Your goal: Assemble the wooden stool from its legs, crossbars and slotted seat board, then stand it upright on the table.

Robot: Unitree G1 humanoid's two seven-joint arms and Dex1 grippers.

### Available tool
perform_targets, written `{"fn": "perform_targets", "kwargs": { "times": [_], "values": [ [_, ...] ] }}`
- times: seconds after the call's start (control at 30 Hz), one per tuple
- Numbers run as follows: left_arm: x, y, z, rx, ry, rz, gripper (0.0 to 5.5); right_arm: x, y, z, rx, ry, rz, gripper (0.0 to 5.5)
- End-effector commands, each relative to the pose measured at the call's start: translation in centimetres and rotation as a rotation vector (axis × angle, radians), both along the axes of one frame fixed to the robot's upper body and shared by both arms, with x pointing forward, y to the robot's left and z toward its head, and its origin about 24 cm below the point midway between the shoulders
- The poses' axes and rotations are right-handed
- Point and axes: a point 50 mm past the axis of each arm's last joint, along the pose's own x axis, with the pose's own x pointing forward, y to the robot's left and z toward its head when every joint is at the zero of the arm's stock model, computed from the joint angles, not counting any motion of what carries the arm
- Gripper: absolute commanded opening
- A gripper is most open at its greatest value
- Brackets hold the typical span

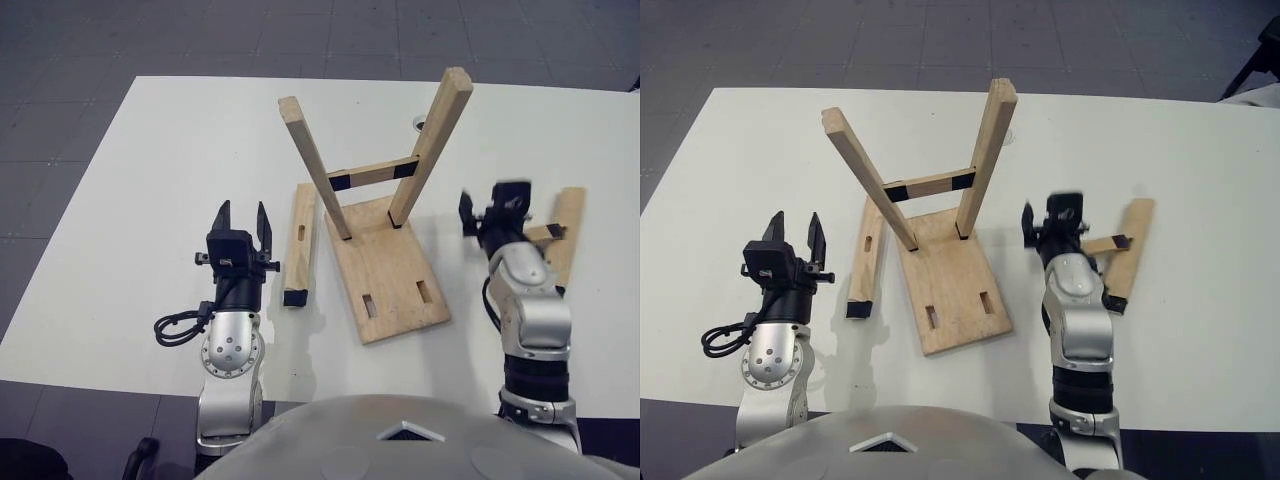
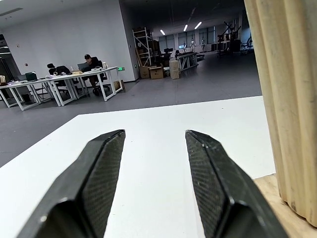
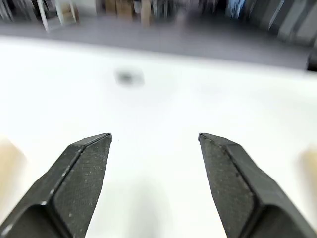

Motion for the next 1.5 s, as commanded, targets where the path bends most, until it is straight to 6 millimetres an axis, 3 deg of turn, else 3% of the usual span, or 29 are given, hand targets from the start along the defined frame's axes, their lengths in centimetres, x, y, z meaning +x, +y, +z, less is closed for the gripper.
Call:
{"fn": "perform_targets", "kwargs": {
  "times": [0.03,0.1,0.27,0.47,0.63,0.77,0.93,1.1,1.4,1.5],
  "values": [
    [0.1,0.0,-0.1,-0.011,0.014,-0.005,2.26,0.5,-0.7,0.4,0.010,-0.047,-0.028,3.24],
    [0.2,-0.1,-0.1,-0.011,0.013,-0.006,2.26,0.9,-0.6,1.8,0.013,-0.113,-0.022,3.24],
    [0.2,-0.1,-0.2,-0.011,0.014,-0.009,2.26,1.0,1.0,8.5,0.058,-0.387,0.050,3.24],
    [0.3,-0.4,-0.3,-0.015,0.012,-0.011,2.26,0.6,1.3,10.1,0.054,-0.423,0.070,3.24],
    [0.4,-0.4,-0.3,-0.018,0.011,-0.013,2.26,0.4,1.0,10.1,0.015,-0.415,0.054,3.24],
    [0.3,-0.5,-0.3,-0.026,0.013,-0.015,2.26,-1.2,0.6,9.8,-0.017,-0.367,-0.019,3.24],
    [0.1,-0.7,-0.3,-0.041,0.026,-0.029,2.26,-4.2,2.6,6.7,0.114,-0.193,-0.106,3.24],
    [-0.1,-0.6,-0.3,-0.049,0.037,-0.038,2.26,-5.1,3.5,3.7,0.057,-0.068,-0.248,3.24],
    [-0.4,-0.5,-0.3,-0.046,0.051,-0.049,2.26,-4.7,3.2,2.4,0.091,-0.035,-0.349,4.87],
    [-0.5,-0.6,-0.3,-0.045,0.061,-0.057,2.26,-4.7,3.0,1.7,0.087,-0.020,-0.385,4.87]
  ]
}}
